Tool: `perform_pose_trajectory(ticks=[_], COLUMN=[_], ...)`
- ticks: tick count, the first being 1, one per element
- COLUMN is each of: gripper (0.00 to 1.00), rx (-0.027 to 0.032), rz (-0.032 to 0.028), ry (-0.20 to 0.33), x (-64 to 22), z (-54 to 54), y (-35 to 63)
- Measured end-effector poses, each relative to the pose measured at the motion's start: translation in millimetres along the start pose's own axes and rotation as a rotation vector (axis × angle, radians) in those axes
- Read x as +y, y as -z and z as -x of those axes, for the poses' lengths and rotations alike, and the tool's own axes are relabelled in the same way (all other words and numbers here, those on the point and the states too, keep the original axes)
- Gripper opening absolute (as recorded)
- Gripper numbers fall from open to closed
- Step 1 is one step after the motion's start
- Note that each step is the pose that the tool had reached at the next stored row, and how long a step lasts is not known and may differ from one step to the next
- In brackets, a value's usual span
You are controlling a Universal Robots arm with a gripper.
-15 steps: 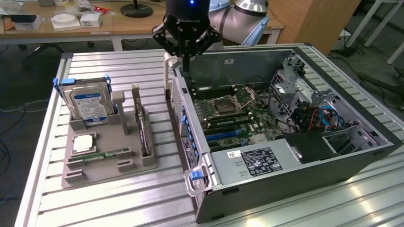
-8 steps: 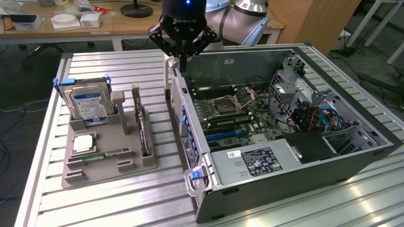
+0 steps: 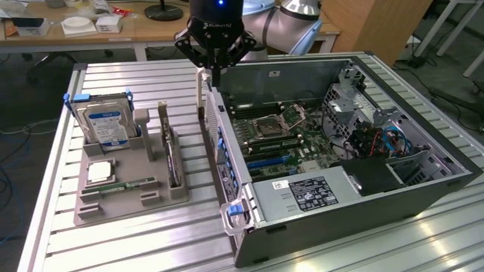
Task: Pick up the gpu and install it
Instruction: 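Reach for the gpu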
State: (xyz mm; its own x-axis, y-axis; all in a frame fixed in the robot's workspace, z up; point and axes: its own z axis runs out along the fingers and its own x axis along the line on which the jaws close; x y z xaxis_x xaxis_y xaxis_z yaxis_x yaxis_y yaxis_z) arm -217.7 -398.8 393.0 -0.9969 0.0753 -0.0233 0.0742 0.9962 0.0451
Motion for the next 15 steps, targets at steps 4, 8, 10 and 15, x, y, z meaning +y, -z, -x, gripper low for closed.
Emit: perform_pose_trajectory(ticks=[4,8,10,15], gripper=[0.1,0.1,0.1,0.1], rx=[0.0,0.0001,0.0,0.0001], rz=[-0.0001,-0.0001,-0.0001,-0.0001], ry=[0.0,0.0,0.0,0.0], x=[-0.3,-0.5,-0.6,-0.9], z=[-3.5,-6.5,-7.9,-11.5], y=[0.1,0.1,0.1,0.2])
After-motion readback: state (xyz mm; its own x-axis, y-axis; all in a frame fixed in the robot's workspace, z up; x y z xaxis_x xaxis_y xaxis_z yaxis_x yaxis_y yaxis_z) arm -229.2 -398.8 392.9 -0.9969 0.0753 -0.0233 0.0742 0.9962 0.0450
